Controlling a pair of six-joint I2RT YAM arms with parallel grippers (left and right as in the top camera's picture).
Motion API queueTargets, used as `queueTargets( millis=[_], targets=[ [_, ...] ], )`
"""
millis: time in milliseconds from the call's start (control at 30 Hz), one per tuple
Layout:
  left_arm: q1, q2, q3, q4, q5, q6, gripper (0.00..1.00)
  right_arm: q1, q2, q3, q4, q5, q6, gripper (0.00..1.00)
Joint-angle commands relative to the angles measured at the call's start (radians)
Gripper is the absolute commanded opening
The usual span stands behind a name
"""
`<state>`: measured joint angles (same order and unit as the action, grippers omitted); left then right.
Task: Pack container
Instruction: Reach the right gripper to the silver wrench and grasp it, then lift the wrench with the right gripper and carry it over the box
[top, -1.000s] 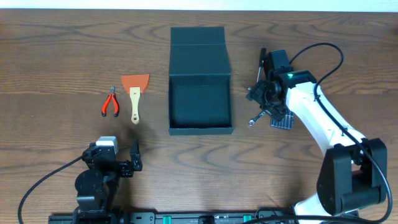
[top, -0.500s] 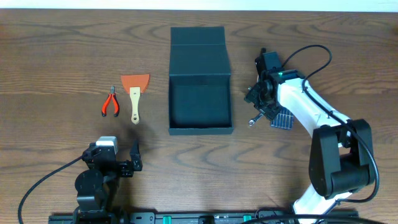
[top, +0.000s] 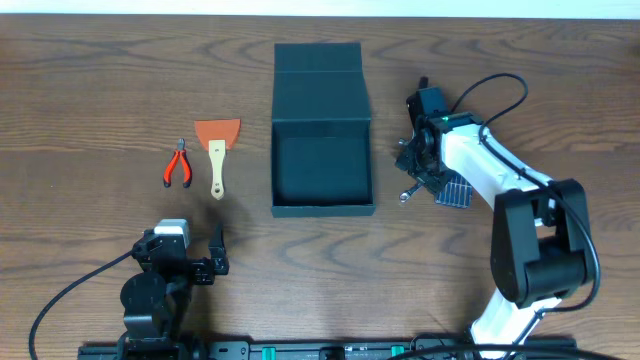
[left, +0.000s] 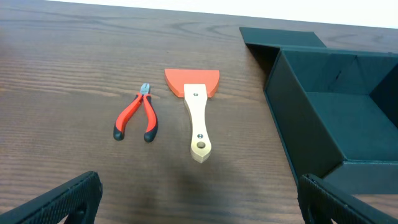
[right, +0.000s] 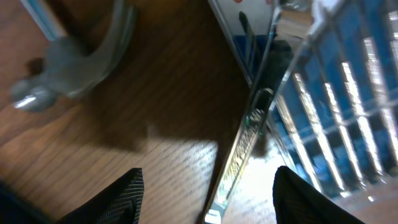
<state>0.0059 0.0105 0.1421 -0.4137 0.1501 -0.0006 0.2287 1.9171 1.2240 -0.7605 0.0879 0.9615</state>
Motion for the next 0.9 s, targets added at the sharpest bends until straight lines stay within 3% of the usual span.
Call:
queueTargets(
  millis=[0,333,700,867],
  targets=[
    [0.006,-0.005,-0.021,0.000,-0.005,-0.001,0.99,0.008,0.020,0.016,0.016,0.028,0.011,0.55],
    [0.006,-0.005,-0.021,0.000,-0.005,-0.001,0.99,0.007,0.064,0.016,0.036,0.052,0.011,0.46],
    [0.006,-0.005,-0.021,0.000,-0.005,-0.001,0.98,0.007,0.071,0.016,0.051,0.070,0.011,0.22],
    [0.006,-0.005,-0.021,0.000,-0.005,-0.001,0.99,0.007,0.071,0.016,0.051,0.071,0.011,0.15]
  ],
)
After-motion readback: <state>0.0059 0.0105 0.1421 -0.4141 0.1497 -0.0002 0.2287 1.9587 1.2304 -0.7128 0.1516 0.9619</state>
